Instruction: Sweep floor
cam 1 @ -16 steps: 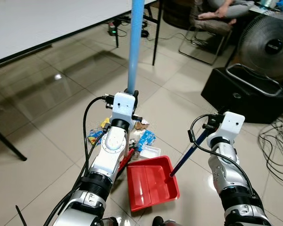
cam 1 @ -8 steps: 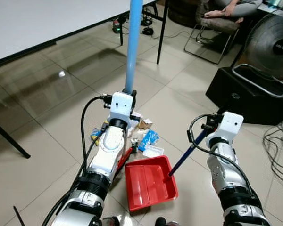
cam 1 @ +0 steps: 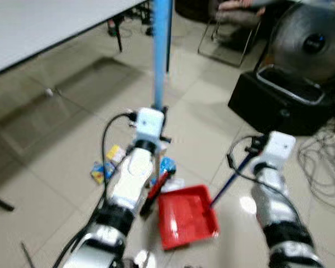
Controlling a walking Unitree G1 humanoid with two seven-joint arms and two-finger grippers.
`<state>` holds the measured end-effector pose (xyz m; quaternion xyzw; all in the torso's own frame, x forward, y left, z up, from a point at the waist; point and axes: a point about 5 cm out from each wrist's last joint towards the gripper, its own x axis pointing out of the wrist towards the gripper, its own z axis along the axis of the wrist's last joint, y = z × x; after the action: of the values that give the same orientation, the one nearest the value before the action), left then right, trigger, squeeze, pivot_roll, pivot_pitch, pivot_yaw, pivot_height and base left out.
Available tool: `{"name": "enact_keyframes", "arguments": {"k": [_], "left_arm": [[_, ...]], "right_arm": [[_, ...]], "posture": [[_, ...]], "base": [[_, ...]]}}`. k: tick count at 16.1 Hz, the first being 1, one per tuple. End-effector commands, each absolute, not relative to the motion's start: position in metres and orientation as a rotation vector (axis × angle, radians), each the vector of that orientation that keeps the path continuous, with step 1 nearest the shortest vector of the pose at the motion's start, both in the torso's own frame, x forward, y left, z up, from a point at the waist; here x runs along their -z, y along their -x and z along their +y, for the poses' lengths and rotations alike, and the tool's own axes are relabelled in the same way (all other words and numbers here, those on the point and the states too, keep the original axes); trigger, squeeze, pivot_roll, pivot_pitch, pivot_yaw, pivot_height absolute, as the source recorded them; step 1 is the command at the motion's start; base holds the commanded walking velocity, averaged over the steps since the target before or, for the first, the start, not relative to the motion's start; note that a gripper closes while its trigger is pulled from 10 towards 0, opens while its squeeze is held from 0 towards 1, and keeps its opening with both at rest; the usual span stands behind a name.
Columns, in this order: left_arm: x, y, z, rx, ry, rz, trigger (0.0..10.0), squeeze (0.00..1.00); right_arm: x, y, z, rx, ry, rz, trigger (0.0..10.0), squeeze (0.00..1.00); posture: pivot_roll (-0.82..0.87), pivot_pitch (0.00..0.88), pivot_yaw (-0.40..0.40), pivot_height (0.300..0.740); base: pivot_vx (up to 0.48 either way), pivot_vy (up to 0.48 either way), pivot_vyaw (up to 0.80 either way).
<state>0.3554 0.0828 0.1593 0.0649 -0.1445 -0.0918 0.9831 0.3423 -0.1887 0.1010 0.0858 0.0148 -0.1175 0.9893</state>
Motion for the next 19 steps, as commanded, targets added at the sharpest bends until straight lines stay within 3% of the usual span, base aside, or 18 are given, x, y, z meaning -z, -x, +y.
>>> {"name": "enact_keyframes", "arguments": {"k": [1, 19], "left_arm": [[-0.1720, -0.3556, 0.0780, 0.200, -0.144, -0.350, 10.0, 0.00], [-0.1767, -0.3564, 0.0778, 0.194, -0.140, -0.363, 10.0, 0.00]], "right_arm": [[-0.1093, -0.3432, -0.1938, 0.249, -0.193, -0.020, 10.0, 0.00], [-0.1105, -0.3438, -0.1943, 0.245, -0.197, -0.026, 10.0, 0.00]], "posture": [[0.01, 0.165, -0.039, 0.740], [0.01, 0.164, -0.040, 0.740]], "base": [[0.345, 0.000, 0.00], [0.344, 0.000, 0.00]]}}
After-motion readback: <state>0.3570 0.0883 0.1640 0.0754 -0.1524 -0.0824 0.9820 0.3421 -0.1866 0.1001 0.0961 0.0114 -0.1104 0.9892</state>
